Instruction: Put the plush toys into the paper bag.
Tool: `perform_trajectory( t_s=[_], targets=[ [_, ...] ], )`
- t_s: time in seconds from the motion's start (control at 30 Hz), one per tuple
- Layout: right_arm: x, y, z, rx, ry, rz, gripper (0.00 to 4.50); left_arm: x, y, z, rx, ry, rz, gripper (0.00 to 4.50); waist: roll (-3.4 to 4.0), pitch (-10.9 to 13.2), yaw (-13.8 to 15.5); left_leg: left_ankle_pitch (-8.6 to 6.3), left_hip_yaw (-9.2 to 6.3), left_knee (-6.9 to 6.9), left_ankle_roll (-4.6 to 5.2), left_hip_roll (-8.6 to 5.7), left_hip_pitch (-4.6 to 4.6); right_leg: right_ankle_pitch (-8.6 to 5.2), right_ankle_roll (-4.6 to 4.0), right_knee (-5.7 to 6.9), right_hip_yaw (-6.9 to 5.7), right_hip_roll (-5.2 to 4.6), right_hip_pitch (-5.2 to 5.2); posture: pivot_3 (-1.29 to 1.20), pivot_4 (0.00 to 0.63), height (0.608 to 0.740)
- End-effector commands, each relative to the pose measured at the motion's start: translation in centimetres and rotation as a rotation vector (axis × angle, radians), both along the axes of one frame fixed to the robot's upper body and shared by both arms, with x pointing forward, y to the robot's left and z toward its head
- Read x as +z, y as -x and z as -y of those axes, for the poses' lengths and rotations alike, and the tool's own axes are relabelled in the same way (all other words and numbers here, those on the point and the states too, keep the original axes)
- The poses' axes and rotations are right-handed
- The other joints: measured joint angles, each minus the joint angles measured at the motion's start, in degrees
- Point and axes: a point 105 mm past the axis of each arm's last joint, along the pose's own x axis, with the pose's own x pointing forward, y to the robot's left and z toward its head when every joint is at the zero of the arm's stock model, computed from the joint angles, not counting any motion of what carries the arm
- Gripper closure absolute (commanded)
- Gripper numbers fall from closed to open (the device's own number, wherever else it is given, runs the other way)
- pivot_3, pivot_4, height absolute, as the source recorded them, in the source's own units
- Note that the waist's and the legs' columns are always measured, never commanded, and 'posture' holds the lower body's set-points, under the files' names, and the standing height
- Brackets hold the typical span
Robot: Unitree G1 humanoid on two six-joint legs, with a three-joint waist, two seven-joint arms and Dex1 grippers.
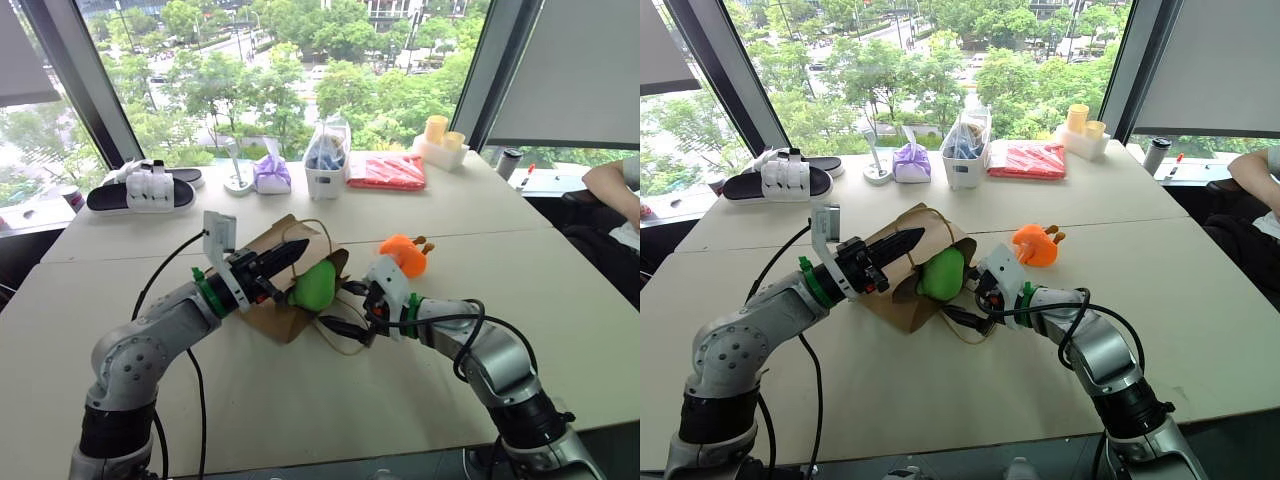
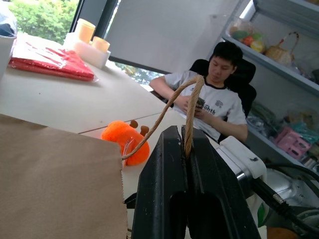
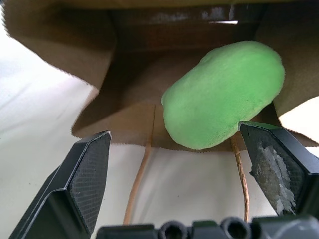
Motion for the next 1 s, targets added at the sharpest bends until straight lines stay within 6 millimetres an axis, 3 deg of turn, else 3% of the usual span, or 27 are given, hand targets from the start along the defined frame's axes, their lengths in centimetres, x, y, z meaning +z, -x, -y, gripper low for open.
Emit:
perform_trajectory(
  t_s=[0.03,0.13,0.3,0.33,0.4,0.63,0.83,1.0],
  targets=[
    [0.2,-0.5,-0.6,-0.003,-0.030,0.018,0.08,1.3,0.6,0.0,-0.006,0.012,0.055,4.50,0.00,0.0,0.0,0.00,0.00,0.00,0.00,0.00,0.00,0.00,0.00,0.00,0.00,0.00,0.00,0.00,0.150,0.740],
    [-0.8,-1.1,-1.5,0.001,-0.030,0.003,0.08,1.2,0.7,0.3,-0.012,0.012,0.054,4.50,0.00,0.0,-0.2,0.00,0.00,-0.01,-0.01,0.00,0.02,0.00,0.00,0.01,0.00,0.01,0.00,0.00,0.150,0.740],
    [-0.8,-1.9,-2.4,-0.017,-0.053,0.016,0.08,1.3,0.8,0.4,-0.020,0.013,0.054,4.50,0.00,0.0,-0.1,0.12,0.00,-0.01,-0.20,0.00,0.01,0.00,0.00,0.00,0.00,0.01,-0.01,0.00,0.150,0.740],
    [-0.8,-2.0,-2.6,-0.015,-0.052,0.024,0.31,1.3,0.9,0.5,-0.022,0.012,0.054,4.50,0.00,0.0,-0.1,0.11,0.00,0.00,-0.20,0.00,0.00,0.00,0.00,0.01,0.01,0.00,-0.01,0.00,0.150,0.740],
    [-0.9,-2.3,-3.2,-0.007,-0.042,0.039,0.90,1.2,0.9,0.5,-0.029,0.015,0.048,4.50,0.00,0.0,-0.1,0.11,-0.01,0.00,-0.19,0.00,0.01,0.00,0.00,0.01,0.00,0.00,0.00,0.00,0.150,0.740],
    [-0.4,-2.9,-5.4,0.034,-0.062,0.074,4.42,0.8,1.3,1.5,-0.079,0.006,0.030,4.50,0.00,0.0,-0.3,0.15,0.00,-0.01,-0.26,0.00,0.01,0.00,0.00,0.00,0.01,0.01,-0.01,0.00,0.150,0.740],
    [-0.1,-3.6,-6.8,0.031,-0.101,0.077,4.47,0.7,1.5,2.0,-0.107,0.008,0.020,4.50,0.00,0.0,-0.3,0.16,-0.03,-0.03,-0.29,0.01,0.02,0.00,0.00,0.02,0.00,0.03,-0.02,0.00,0.150,0.740],
    [-0.4,-3.0,-4.1,0.015,-0.054,0.065,4.47,0.4,1.2,1.5,-0.094,-0.003,0.013,4.50,0.00,0.0,0.0,0.17,-0.04,0.00,-0.30,-0.02,-0.02,0.00,0.00,-0.01,0.00,0.00,-0.01,0.00,0.150,0.740]
  ],
)
